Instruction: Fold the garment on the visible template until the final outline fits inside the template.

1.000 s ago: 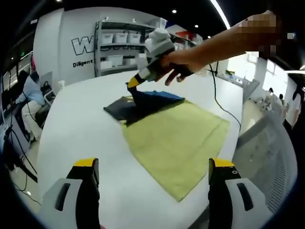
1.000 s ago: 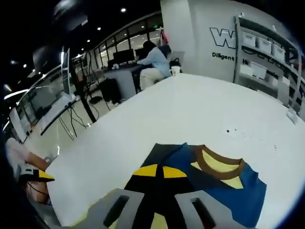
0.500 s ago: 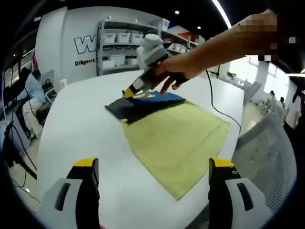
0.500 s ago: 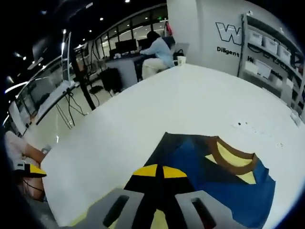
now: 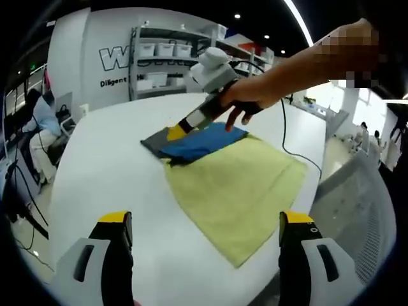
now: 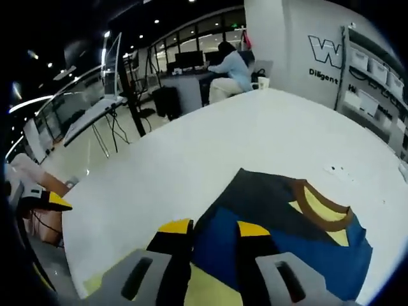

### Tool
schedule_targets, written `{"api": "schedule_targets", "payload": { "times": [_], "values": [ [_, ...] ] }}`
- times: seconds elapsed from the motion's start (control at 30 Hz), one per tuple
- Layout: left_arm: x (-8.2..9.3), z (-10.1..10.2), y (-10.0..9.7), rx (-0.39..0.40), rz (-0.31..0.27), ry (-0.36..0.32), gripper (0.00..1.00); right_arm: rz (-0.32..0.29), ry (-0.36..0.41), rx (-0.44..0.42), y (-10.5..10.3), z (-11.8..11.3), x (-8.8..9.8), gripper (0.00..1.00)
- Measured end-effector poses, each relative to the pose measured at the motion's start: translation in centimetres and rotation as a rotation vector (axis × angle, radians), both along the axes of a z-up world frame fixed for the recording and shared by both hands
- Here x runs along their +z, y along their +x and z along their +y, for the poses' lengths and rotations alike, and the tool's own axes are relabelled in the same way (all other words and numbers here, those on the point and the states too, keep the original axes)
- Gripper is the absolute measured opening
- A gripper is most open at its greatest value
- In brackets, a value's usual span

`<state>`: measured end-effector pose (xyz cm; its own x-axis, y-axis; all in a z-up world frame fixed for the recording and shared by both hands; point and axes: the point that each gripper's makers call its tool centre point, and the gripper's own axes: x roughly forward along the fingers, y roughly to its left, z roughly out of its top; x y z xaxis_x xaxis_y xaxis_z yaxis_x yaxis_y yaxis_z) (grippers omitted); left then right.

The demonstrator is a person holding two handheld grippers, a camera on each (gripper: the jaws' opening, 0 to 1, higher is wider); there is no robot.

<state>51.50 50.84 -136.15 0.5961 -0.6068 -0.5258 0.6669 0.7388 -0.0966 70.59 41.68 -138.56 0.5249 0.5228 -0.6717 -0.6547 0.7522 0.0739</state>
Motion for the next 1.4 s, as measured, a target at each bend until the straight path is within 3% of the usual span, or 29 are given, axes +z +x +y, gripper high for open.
{"api": "schedule_targets", "payload": {
  "times": [0.17,0.27,0.53,0.8,1.13,1.4],
  "values": [
    [0.1,-0.2,0.0,-0.008,-0.004,0.003,0.93,0.023,-0.008,-0.010,-0.8,-0.6,-0.5,0.19],
    [0.1,-0.2,-0.1,-0.007,-0.006,0.001,0.93,0.046,-0.018,0.000,-1.3,-0.1,-1.7,0.19],
    [-0.1,-0.2,-0.8,-0.004,0.003,0.005,0.93,0.102,-0.034,0.100,-3.7,2.5,-4.4,0.17],
    [0.1,0.3,-0.8,0.004,0.005,0.011,0.92,0.136,-0.013,0.142,-5.0,3.8,-4.4,0.15],
    [-0.3,-0.7,-0.3,-0.031,0.004,0.031,0.92,0.015,-0.015,0.157,-3.6,0.5,0.5,0.14],
    [0.8,-1.6,0.5,-0.045,-0.013,0.033,0.90,-0.037,0.004,0.105,-2.8,-2.5,3.5,0.24]
  ]
}}
